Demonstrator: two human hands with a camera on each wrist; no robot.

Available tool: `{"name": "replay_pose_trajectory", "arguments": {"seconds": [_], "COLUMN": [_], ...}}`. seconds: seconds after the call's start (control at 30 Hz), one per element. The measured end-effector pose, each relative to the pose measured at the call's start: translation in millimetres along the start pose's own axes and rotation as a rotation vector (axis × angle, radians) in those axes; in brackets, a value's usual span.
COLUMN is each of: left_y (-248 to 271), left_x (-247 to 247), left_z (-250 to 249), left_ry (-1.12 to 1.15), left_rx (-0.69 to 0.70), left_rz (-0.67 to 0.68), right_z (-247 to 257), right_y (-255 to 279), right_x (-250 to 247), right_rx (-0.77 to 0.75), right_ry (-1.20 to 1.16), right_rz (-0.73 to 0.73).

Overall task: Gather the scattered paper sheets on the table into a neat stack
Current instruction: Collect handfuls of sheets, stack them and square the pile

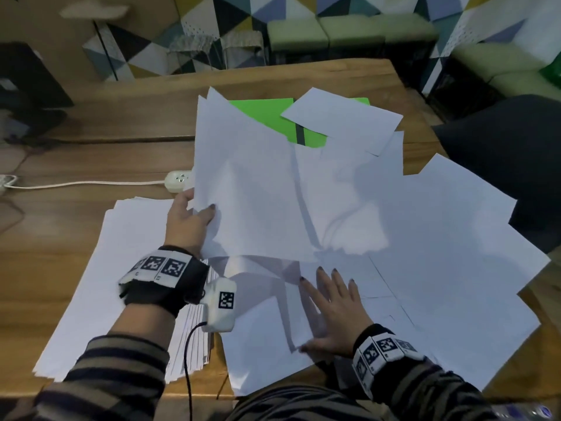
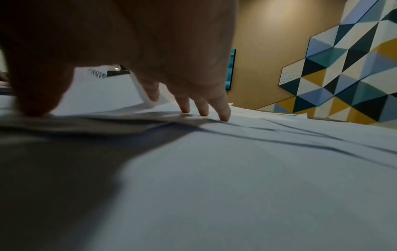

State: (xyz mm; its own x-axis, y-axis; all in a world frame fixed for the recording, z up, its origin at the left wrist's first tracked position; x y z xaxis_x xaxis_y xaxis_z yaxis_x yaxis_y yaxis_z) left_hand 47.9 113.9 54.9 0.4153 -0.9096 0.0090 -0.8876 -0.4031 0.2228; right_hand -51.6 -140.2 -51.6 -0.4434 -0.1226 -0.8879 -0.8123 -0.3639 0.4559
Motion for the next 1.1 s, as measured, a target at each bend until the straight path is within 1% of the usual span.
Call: {"name": "replay_pose_trajectory", "arguments": {"seconds": [0.03,0.07,0.1,0.17,0.2,0.23,0.3,0.33,0.4,0.43,0.47,0.53,0.57,0.6,0.63,0.67,0.73,0.8,0.83,0.87,0.93,1.0,1.03,1.1], "left_y": [1,2,3,3,1,-1,-7,-9,-12,-13,-14,-18,-17,-19,-20,-21,-19,-16,-17,-17,-17,-16,-16,-16], "left_x": [3,5,7,5,2,-1,-7,-9,-15,-18,-22,-32,-36,-42,-48,-54,-64,-73,-77,-80,-83,-82,-80,-78], "left_z": [-1,-1,-3,-5,-5,-5,-3,-1,3,6,8,13,13,14,15,17,26,38,45,50,58,60,62,64], "left_ry": [0.066,0.121,0.164,0.219,0.233,0.242,0.281,0.299,0.306,0.294,0.279,0.241,0.224,0.181,0.101,-0.005,-0.216,-0.353,-0.419,-0.480,-0.538,-0.546,-0.532,-0.483], "left_rx": [-0.007,-0.013,-0.018,-0.023,-0.019,-0.011,0.001,0.004,0.007,0.008,0.009,0.005,0.005,0.001,-0.005,-0.021,-0.071,-0.135,-0.166,-0.186,-0.216,-0.231,-0.239,-0.264], "left_rz": [0.015,0.030,0.043,0.036,0.017,-0.003,-0.057,-0.084,-0.135,-0.159,-0.181,-0.213,-0.226,-0.234,-0.234,-0.229,-0.207,-0.164,-0.144,-0.117,-0.051,0.055,0.096,0.156], "right_z": [1,1,0,0,0,3,12,15,24,27,31,35,36,39,38,35,25,15,12,9,12,22,29,49], "right_y": [0,0,1,3,6,7,5,3,-1,-4,-5,-9,-10,-11,-13,-12,-11,-10,-9,-10,-14,-16,-19,-26], "right_x": [-3,-5,-7,-11,-7,-6,-8,-6,-8,-10,-12,-7,-7,-11,-16,-21,-30,-45,-53,-60,-76,-94,-101,-110], "right_rx": [0.021,0.037,0.025,-0.005,-0.021,-0.036,-0.049,-0.048,-0.057,-0.073,-0.074,0.002,0.006,-0.037,-0.066,-0.051,0.063,0.212,0.259,0.261,0.214,0.120,0.055,-0.043], "right_ry": [-0.024,-0.048,-0.072,-0.095,-0.111,-0.098,-0.026,-0.006,0.027,0.049,0.071,0.065,0.088,0.103,0.061,-0.061,-0.463,-0.775,-0.923,-1.039,-1.151,-1.159,-1.147,-1.054], "right_rz": [-0.014,-0.070,-0.102,-0.115,-0.083,-0.088,-0.145,-0.142,-0.148,-0.178,-0.165,-0.042,-0.070,-0.122,-0.209,-0.254,-0.282,-0.462,-0.556,-0.626,-0.695,-0.706,-0.691,-0.593]}}
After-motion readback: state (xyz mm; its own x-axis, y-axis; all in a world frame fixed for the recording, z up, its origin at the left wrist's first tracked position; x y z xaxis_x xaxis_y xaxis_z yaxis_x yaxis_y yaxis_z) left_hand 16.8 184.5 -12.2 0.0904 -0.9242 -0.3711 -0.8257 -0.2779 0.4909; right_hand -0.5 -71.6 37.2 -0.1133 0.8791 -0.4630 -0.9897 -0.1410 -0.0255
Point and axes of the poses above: each hand's wrist, its own y-axis away from the middle knuckle, its own x-axis out of the palm, z = x × y, the point moved 3 cm from there along -y, towards the middle knuckle, and after that the axes turned 7 degrees about y, right-handed, at the moved point
